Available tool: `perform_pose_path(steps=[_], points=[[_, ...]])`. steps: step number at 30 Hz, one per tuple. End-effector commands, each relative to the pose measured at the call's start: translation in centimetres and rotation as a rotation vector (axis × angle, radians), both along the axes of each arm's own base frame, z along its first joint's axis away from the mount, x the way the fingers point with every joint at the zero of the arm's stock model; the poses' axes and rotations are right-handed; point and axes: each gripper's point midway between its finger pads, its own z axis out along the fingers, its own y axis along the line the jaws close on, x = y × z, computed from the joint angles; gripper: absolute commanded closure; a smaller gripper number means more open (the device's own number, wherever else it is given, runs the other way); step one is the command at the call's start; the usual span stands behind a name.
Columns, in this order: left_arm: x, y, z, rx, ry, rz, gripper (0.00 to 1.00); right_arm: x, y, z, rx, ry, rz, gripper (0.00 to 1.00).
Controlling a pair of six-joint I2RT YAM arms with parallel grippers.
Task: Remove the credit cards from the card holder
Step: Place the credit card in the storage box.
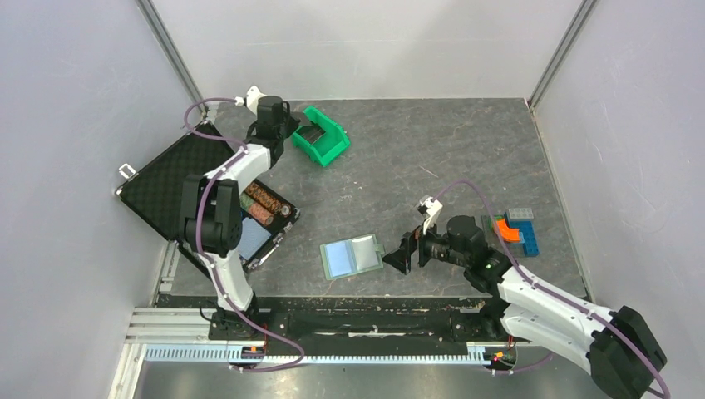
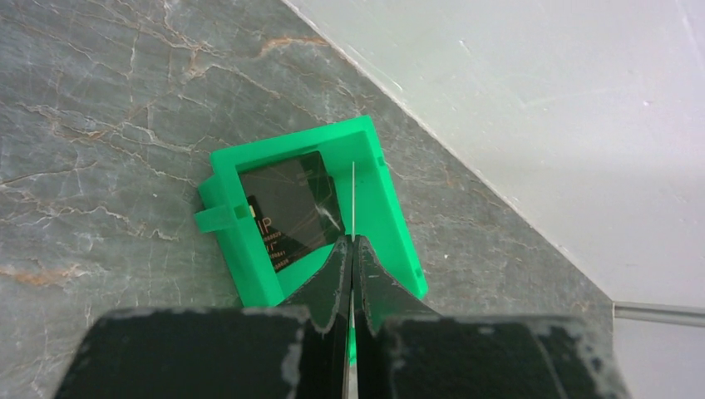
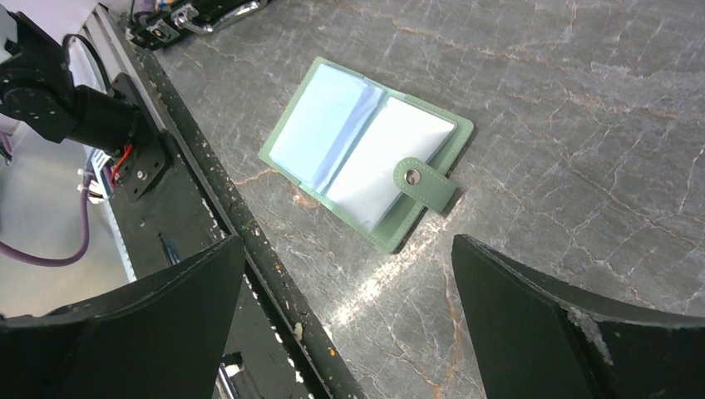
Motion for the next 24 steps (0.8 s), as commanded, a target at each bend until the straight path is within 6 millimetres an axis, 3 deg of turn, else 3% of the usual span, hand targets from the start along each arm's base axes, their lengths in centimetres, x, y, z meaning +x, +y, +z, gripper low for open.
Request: perform_pose_path(steps=[1, 11, 24], points=[[2.8, -0.3, 0.8, -0.045, -0.065, 0.015, 0.98, 0.8, 0.6, 1.3, 0.0, -0.036, 0.018, 0.02], [5.0, -0.3, -3.2, -0.048, -0.001, 0.031, 0.98, 1.7, 1.3, 1.8, -0.013, -0.024, 0.012, 0.02], [5.7, 0.3, -5.4, -0.019, 0.006, 0.064, 0.98, 2.0, 1.2, 1.3, -0.036, -0.016, 0.0, 0.02]])
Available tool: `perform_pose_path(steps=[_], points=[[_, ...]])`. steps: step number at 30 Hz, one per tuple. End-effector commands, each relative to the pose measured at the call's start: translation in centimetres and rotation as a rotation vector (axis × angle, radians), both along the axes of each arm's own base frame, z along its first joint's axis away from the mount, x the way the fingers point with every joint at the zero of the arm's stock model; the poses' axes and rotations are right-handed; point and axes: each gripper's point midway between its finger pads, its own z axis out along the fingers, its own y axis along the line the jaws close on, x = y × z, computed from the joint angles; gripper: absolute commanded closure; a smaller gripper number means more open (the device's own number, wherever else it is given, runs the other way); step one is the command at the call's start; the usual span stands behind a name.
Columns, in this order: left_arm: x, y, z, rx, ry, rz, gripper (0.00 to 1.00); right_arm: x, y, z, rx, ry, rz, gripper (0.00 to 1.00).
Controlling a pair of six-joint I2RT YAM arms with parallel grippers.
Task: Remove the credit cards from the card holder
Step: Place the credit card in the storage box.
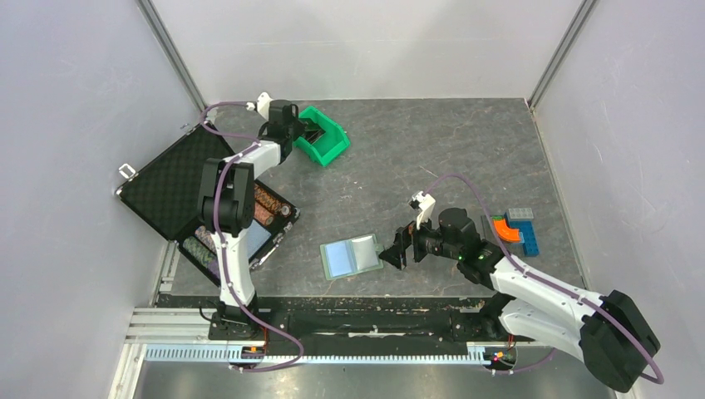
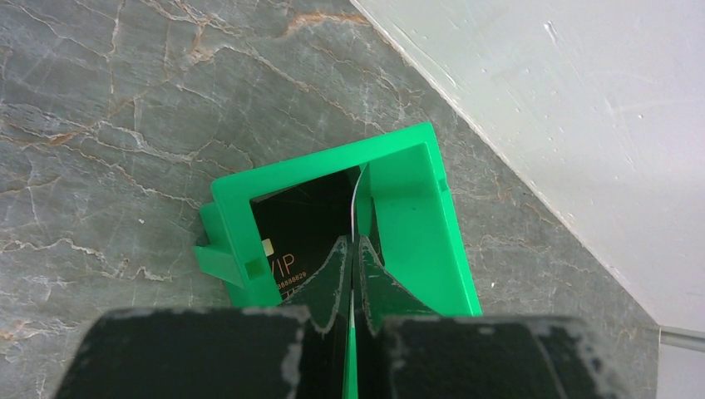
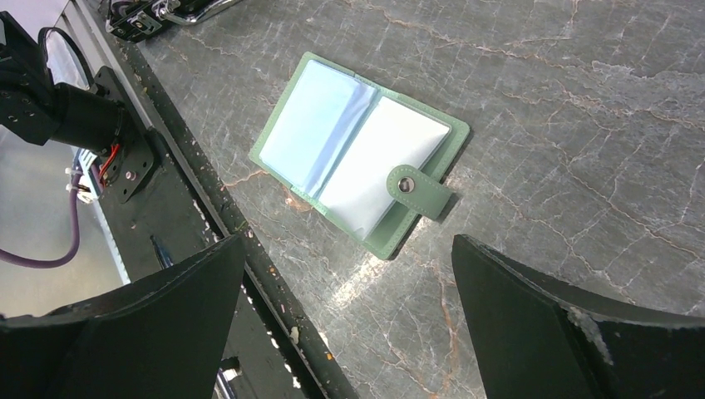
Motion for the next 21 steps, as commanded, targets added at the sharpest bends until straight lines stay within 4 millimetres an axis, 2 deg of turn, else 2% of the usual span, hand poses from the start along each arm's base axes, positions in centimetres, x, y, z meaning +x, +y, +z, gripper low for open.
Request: perform_pose_path(steps=[1, 7, 11, 18, 21], points=[[1.6, 0.8, 1.6, -0.009, -0.076, 0.049, 0.98, 1.1, 0.4, 1.9, 0.012, -0.06, -0.008, 0.02], [1.5, 1.6, 1.2, 0.025, -0.072, 0.078, 0.98, 1.3, 0.2, 1.8, -0.002, -0.064, -0.014, 0.02], [1.5, 1.6, 1.5, 0.033, -0.078, 0.074, 0.81, 1.4, 0.2, 1.8, -0.009, -0.067, -0.012, 0.02], [1.5, 1.5, 1.5, 0.051, -0.071, 0.055, 0.71, 1.8, 0.6, 2.0, -0.014, -0.053, -0.01, 0.02], [1.6, 1.5, 2.2, 0.068, -0.075, 0.046, 0.7, 1.8, 0.8, 2.1, -0.012, -0.048, -0.008, 0.02]])
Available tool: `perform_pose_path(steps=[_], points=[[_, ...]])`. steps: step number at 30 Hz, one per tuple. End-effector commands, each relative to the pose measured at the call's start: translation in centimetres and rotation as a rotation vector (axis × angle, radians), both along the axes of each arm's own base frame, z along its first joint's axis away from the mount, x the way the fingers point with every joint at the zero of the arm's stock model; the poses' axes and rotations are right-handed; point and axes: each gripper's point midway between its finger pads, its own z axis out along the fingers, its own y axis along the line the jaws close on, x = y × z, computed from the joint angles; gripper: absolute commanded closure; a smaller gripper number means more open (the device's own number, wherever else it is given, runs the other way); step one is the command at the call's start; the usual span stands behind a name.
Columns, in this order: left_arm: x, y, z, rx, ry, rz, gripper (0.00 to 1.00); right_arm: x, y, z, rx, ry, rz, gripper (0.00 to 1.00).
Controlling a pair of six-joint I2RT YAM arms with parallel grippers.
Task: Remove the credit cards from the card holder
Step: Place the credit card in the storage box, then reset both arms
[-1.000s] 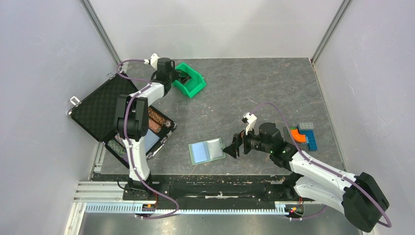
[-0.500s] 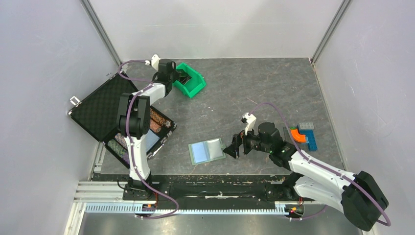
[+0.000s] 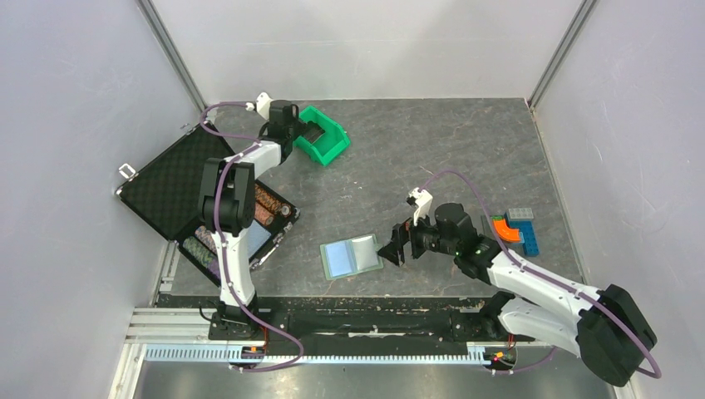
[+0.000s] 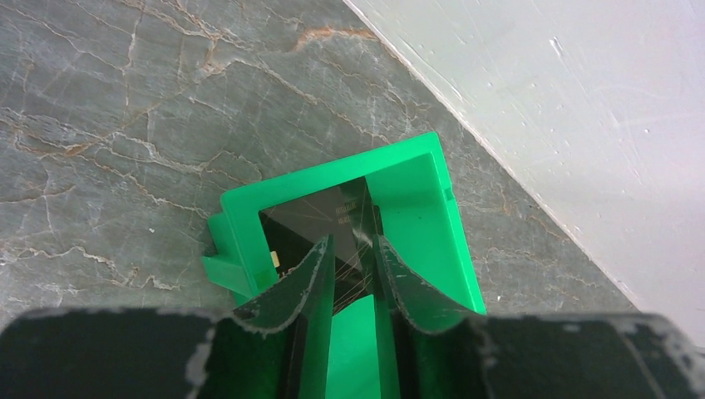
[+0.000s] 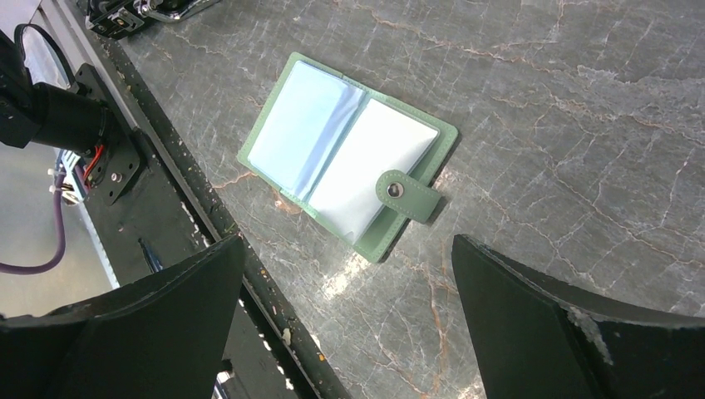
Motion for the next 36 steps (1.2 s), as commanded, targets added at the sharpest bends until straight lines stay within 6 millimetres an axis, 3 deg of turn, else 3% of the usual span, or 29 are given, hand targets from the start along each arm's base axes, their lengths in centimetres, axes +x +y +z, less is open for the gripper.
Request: perform_pose_path(steps=[1, 5, 9, 14, 18, 24, 27, 31, 36], points=[[1.2, 0.9, 2.8, 0.057, -0.065, 0.014, 0.69, 1.2, 0.8, 2.2, 0.029, -0.05, 0.0, 0.02], [1.1, 0.8, 4.5, 0.08, -0.072, -0.01, 0.61, 1.3, 1.0, 2.3, 0.027, -0.038, 0.005, 0.02], [0.4, 0.0, 7.4, 0.109, -0.086, -0.085, 0.54, 1.5, 0.9, 1.8, 0.003, -0.008, -0.01, 0.02], [-3.1, -1.2, 9.6, 0.107, -0.005, -0.203, 0.48, 1.3, 0.5, 0.3, -0.027, 0.049, -0.032, 0.02], [-8.1, -3.5, 10.2, 0.038, 0.117, -0.374, 0.47, 1.3, 0.0, -0.5, -0.043, 0.076, -0.063, 0.02], [-17.3, -6.5, 9.0, -0.075, 0.214, -0.604, 0.47, 1.0, 0.6, -0.8, -0.01, 0.116, -0.052, 0.06], [-22.7, -7.3, 8.2, -0.069, 0.241, -0.698, 0.47, 0.4, 1.4, -0.9, 0.051, 0.151, -0.036, 0.16], [-29.4, -8.2, 6.4, -0.04, 0.284, -0.795, 0.46, -0.6, 2.2, -1.4, 0.147, 0.217, -0.035, 0.4], [-35.5, -9.0, 4.8, -0.053, 0.309, -0.905, 0.46, -1.0, 2.1, -3.9, 0.15, 0.3, -0.09, 0.44]])
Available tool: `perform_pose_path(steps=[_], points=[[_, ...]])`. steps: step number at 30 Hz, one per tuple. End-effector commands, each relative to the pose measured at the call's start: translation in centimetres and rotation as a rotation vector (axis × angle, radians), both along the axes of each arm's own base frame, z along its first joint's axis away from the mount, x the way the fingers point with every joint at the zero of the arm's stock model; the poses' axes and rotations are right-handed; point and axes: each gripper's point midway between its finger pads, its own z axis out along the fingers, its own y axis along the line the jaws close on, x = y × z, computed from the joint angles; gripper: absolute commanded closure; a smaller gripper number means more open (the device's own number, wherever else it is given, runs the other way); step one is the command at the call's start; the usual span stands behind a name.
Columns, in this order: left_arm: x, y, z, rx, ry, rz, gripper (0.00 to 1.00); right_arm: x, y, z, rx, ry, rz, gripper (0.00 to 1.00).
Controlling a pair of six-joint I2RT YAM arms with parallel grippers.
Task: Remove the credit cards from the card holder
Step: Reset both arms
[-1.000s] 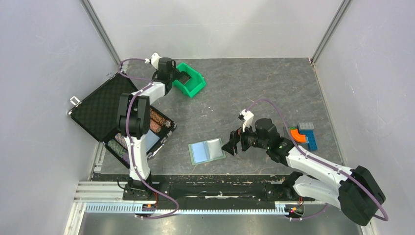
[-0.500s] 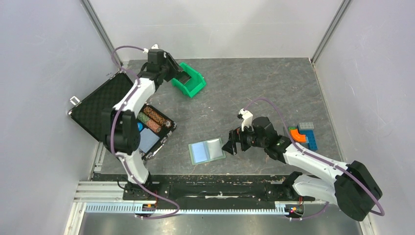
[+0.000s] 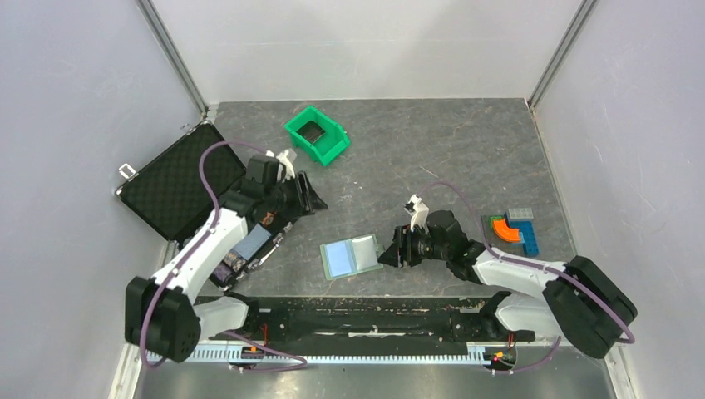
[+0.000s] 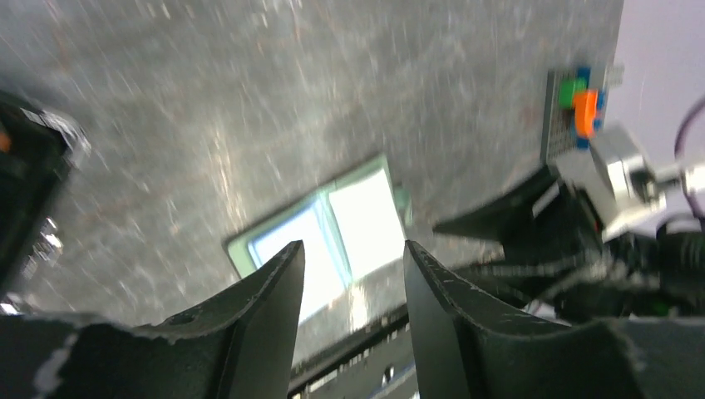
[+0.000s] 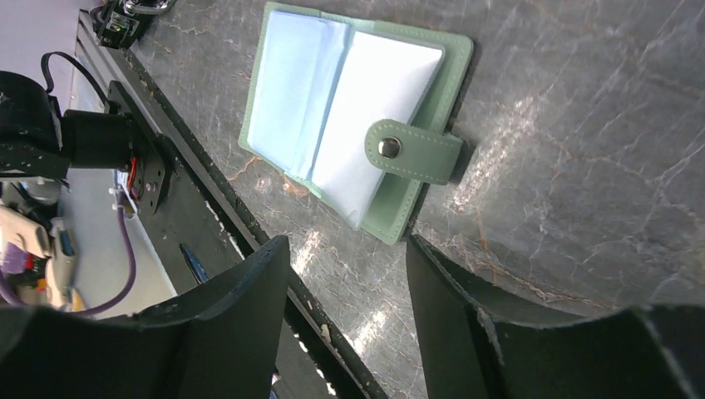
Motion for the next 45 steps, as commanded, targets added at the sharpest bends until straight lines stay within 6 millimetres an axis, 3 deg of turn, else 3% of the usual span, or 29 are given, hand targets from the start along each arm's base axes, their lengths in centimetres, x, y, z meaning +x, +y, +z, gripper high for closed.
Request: perform_pose_path(steps=[1, 11, 16, 20, 25, 26, 30, 36, 40, 45], points=[[-4.8, -0.6, -0.4, -0.021, -0.008, -0.139, 0.45, 0.3, 1.1, 0.2, 0.094, 0.041, -0.045, 0.44], [-8.0, -0.8, -2.1, -0.057, 0.017, -0.206, 0.44, 0.7, 3.3, 0.1, 0.111, 0.07, -0.081, 0.53], [-8.9, -1.5, 1.0, -0.095, -0.107, -0.279, 0.43, 1.6, 2.9, 1.4, 0.014, -0.051, -0.051, 0.47], [-9.6, -1.1, 4.5, -0.087, -0.254, -0.309, 0.31, 3.4, 0.9, 4.1, -0.109, -0.231, -0.064, 0.3], [-9.5, 1.4, 8.1, -0.002, -0.463, -0.216, 0.01, 5.1, -2.5, 9.6, -0.193, -0.434, -0.166, 0.09], [-9.4, 1.9, 8.7, 0.008, -0.496, -0.19, 0.0, 5.3, -3.3, 10.8, -0.195, -0.47, -0.199, 0.02], [-9.6, 3.3, 11.1, 0.018, -0.616, -0.105, 0.0, 5.4, -6.5, 14.5, -0.183, -0.57, -0.331, 0.02], [-9.9, 4.9, 12.1, 0.046, -0.7, -0.037, 0.0, 4.9, -11.0, 17.2, -0.136, -0.622, -0.536, 0.02], [-10.1, 5.3, 12.3, 0.038, -0.749, -0.014, 0.0, 4.6, -12.0, 17.8, -0.109, -0.612, -0.59, 0.02], [-10.3, 5.5, 12.5, 0.037, -0.786, -0.008, 0.0, 4.5, -11.8, 18.3, -0.107, -0.605, -0.584, 0.02]])
